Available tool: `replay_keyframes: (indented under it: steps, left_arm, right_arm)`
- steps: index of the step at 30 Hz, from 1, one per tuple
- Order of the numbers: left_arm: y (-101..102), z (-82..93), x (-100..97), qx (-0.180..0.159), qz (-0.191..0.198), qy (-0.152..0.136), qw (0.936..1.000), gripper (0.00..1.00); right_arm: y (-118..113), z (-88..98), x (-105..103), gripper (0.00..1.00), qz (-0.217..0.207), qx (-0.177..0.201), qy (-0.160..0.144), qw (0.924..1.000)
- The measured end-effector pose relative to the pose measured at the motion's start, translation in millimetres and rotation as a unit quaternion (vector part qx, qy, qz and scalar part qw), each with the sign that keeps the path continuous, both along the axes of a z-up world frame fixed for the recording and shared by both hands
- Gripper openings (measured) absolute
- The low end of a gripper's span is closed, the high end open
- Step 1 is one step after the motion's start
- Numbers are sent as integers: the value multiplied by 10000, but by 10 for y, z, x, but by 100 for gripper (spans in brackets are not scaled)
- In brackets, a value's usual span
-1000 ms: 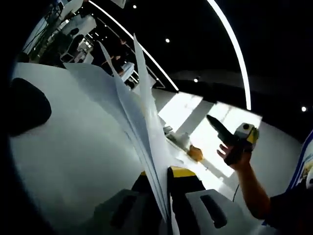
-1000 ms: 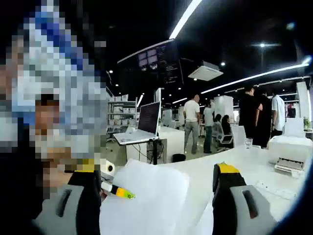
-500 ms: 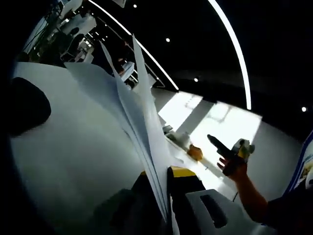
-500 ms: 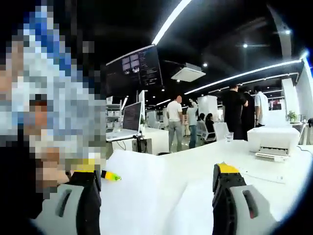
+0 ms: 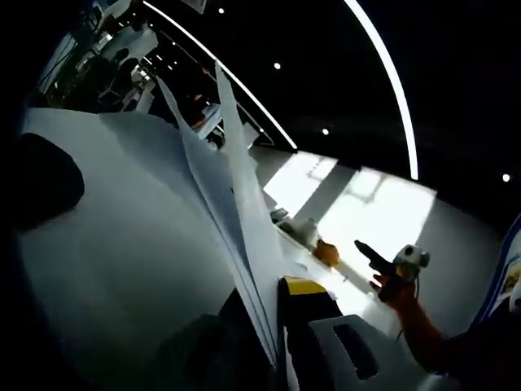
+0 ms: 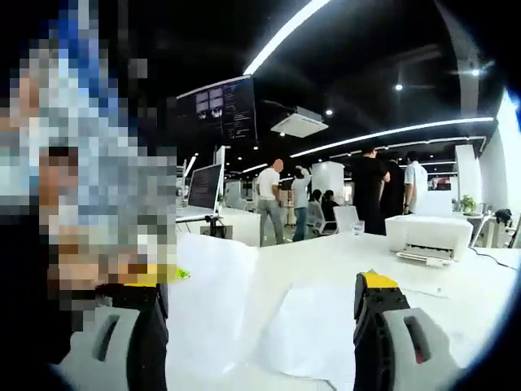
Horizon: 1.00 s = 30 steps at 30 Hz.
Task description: Organize the stack of printing papers by aligning and flattening the scattered papers on the table
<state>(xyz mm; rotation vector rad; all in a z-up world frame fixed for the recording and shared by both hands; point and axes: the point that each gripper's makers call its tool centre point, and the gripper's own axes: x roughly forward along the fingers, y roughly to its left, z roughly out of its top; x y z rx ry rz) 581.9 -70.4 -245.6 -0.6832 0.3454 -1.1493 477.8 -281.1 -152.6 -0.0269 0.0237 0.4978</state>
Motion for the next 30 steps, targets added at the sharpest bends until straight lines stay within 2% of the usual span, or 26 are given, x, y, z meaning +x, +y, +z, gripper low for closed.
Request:
replay_keyframes:
  steps: [7, 9, 14, 17, 19, 26, 30]
  left_arm:
    - [11, 14, -5, -37, 9, 11, 10000, 7]
    - [8, 12, -7, -28, 7, 8, 10000, 7]
    - [-4, 6, -18, 0, -26, 2, 10000, 7]
    - [-8, 3, -18, 10, -40, 0, 10000, 7]
    - [-13, 2, -25, 17, -67, -6, 10000, 7]
    - [-6, 11, -30, -20, -72, -11, 10000, 7]
    - [-8, 11, -28, -14, -74, -16, 10000, 7]
  right_arm:
    - [-103, -21, -149, 90, -119, 212, -28, 9997]
    - [-144, -79, -183, 90, -223, 157, 11, 9996]
    - [-221, -187, -288, 90, -334, 293, 46, 9990]
    - [-270, -284, -282, 90, -447, 352, 125, 9983]
    - [-269, -401, -287, 90, -512, 123, 280, 9982]
    - [-212, -449, -317, 90, -454, 333, 273, 9980]
    - [-201, -512, -343, 89, -480, 240, 286, 9982]
